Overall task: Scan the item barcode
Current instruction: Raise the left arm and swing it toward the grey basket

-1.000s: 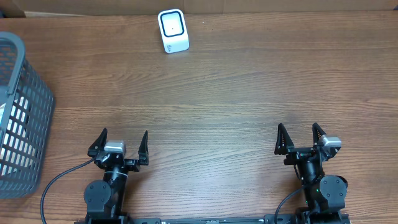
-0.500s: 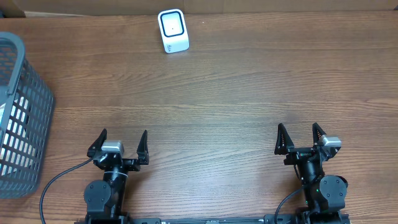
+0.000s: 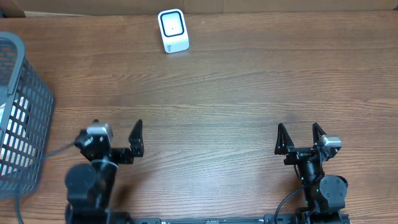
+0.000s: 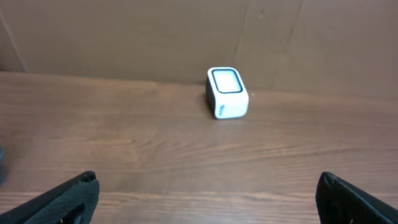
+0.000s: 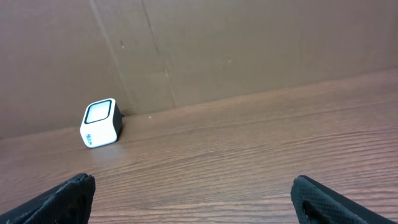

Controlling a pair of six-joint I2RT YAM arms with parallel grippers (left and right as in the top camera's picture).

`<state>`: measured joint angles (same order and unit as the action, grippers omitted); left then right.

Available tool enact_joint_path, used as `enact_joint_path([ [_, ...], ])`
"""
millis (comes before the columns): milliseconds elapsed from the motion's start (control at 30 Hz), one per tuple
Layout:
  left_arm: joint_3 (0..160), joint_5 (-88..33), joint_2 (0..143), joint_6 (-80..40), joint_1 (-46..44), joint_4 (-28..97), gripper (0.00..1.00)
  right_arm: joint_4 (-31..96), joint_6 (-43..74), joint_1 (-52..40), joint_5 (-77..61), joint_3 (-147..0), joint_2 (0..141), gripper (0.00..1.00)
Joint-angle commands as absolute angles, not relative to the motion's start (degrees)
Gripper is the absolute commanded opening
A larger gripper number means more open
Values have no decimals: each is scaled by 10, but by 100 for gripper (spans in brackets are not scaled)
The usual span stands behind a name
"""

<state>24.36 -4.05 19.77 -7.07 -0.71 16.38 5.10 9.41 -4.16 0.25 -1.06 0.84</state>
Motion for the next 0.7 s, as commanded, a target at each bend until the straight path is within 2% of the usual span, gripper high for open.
enact_joint_path([
  [0,354,-76,299,-78,-3,195,100,48,95,-41,5,-4,2,100],
  [133,512,-104,429,-77,-3,299,99,48,95,-41,5,-4,2,100],
  [433,939,-127,715,-77,-3,621,100,48,95,-41,5,-4,2,100],
  [567,1035,-161,775,-78,-3,647,100,48,95,-41,5,-4,2,100],
  [667,1040,-170,789,-75,-3,639,100,48,95,-41,5,-4,2,100],
])
